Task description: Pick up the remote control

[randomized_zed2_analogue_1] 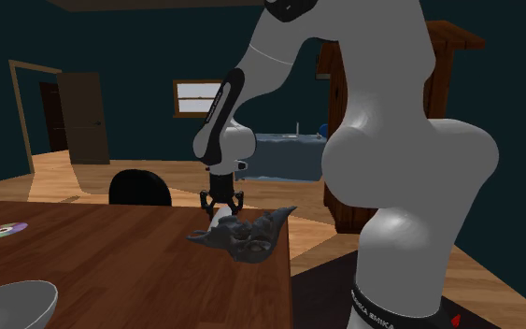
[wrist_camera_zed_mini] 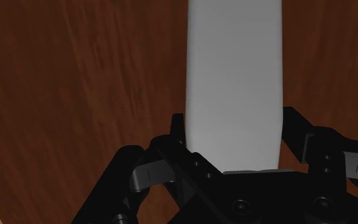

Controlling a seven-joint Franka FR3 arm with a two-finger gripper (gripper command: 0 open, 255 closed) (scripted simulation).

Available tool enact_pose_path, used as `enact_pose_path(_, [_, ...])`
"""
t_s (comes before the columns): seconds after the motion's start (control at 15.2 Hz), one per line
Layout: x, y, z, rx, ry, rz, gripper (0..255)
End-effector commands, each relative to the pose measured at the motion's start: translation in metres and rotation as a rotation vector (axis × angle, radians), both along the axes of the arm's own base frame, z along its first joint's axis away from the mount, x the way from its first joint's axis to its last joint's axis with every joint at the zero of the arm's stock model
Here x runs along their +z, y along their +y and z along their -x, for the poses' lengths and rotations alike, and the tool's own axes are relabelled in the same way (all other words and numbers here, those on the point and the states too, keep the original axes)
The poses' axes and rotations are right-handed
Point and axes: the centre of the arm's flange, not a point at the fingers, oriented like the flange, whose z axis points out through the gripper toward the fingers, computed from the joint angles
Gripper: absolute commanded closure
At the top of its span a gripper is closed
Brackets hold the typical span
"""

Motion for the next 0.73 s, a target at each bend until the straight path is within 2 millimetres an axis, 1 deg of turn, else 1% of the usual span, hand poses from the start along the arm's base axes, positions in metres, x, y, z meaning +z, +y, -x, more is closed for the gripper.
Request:
enact_pose_path(0.0, [0.000, 0.000, 0.000, 0.001, 0.000, 0.000, 255])
enact_pose_path(0.2, [0.000, 0.000, 0.001, 0.001, 0.000, 0.000, 255])
enact_pose_path(0.66, [0.037, 0.000, 0.001, 0.001, 0.000, 0.000, 255])
